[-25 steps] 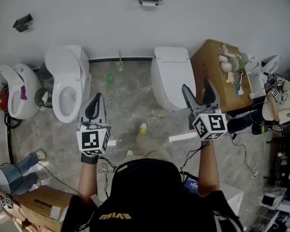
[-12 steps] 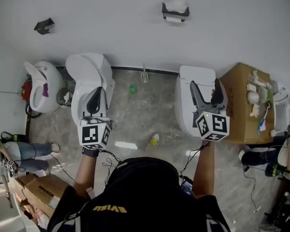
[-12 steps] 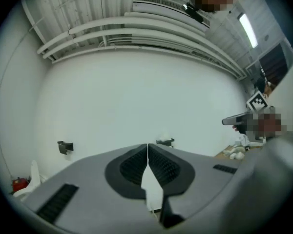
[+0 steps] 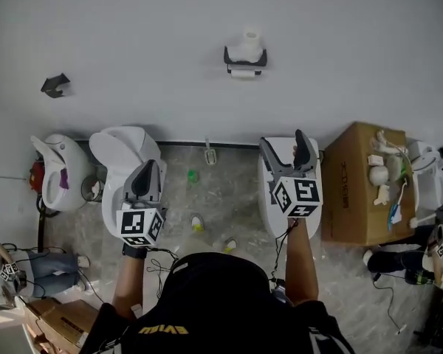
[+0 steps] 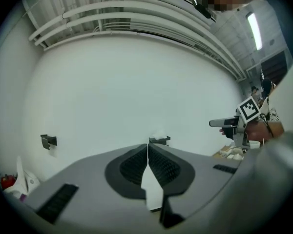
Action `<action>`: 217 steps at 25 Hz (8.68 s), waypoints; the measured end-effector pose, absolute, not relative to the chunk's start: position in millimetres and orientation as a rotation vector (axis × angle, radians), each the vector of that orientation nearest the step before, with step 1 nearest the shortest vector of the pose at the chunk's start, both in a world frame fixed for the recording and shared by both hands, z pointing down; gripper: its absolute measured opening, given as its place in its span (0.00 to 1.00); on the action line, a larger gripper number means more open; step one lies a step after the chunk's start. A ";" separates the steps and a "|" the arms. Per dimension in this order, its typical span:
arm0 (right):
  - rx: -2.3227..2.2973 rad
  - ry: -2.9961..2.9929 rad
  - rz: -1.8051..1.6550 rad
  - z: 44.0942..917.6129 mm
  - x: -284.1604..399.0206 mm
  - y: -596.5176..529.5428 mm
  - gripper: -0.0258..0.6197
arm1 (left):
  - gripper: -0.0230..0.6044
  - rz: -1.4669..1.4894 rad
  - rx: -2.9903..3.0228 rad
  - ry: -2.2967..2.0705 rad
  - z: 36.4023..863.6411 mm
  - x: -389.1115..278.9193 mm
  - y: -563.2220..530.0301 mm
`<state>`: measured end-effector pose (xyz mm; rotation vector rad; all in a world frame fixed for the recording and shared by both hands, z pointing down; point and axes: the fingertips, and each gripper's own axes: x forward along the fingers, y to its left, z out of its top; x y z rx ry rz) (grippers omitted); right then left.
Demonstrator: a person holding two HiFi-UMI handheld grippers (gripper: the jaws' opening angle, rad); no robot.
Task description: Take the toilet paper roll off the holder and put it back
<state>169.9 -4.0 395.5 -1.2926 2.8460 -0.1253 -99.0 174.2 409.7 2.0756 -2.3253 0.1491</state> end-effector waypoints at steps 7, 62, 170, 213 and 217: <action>-1.325 2.885 -0.137 420.8 123.7 -55.3 0.67 | 0.06 0.162 2.073 -2.281 436.1 -142.7 120.3; -1.664 3.081 0.004 467.7 -12.6 -369.7 0.44 | 0.06 0.061 2.425 -1.830 457.6 -186.1 -212.5; -1.545 2.961 -0.025 409.4 25.5 -353.5 0.44 | 0.06 0.172 2.297 -2.056 442.0 -222.4 -203.8; -1.584 3.064 0.000 470.0 -22.8 -366.3 0.47 | 0.06 0.172 2.232 -2.078 451.7 -234.2 -183.1; -1.599 3.042 -0.021 467.0 -16.1 -366.9 0.52 | 0.06 0.170 2.237 -2.071 452.2 -233.4 -183.3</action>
